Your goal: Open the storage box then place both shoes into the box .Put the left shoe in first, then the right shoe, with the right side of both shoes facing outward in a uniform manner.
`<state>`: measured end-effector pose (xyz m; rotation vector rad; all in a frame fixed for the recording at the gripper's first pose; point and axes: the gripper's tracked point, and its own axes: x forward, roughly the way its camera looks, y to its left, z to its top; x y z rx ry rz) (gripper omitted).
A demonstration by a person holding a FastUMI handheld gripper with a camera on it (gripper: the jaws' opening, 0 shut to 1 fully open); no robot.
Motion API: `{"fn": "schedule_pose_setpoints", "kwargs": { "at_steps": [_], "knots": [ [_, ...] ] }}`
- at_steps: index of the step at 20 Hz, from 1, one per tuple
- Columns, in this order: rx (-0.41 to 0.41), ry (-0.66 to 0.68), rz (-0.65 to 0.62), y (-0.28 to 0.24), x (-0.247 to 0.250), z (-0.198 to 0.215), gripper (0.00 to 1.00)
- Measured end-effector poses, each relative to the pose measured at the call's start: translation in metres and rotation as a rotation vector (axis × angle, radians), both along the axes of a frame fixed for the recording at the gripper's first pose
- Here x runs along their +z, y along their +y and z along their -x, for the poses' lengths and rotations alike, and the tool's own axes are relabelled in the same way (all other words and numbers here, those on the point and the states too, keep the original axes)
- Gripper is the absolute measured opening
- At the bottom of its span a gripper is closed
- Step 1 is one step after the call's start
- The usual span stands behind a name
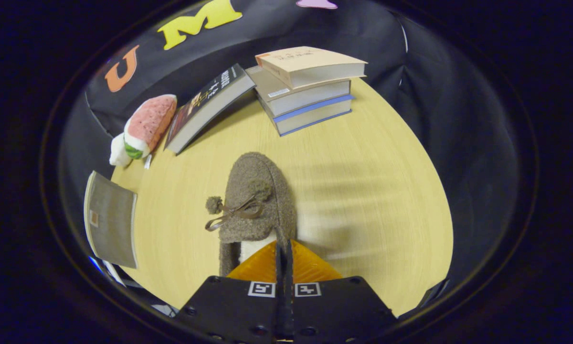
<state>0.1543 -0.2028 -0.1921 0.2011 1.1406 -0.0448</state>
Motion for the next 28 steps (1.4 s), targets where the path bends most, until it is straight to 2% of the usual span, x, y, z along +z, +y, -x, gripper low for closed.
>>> {"fn": "schedule_pose_setpoints", "kwargs": {
  "at_steps": [2,7,12,16,18,23,26,28],
  "knots": [
    [-0.045,-0.001,-0.077,0.004,0.005,0.004,0.0],
    [-0.098,-0.045,-0.229,0.031,0.033,0.01,0.0],
    [-0.047,-0.119,-0.265,0.087,0.086,0.014,0.0],
    [0.027,-0.177,-0.297,0.165,0.135,0.013,0.0],
    [0.069,-0.211,-0.313,0.222,0.155,0.012,0.0],
    [0.172,-0.227,-0.364,0.353,0.179,0.013,0.0],
    [0.193,-0.209,-0.399,0.417,0.176,0.02,0.0],
    [0.167,-0.203,-0.425,0.448,0.168,0.023,0.0]
  ]
}}
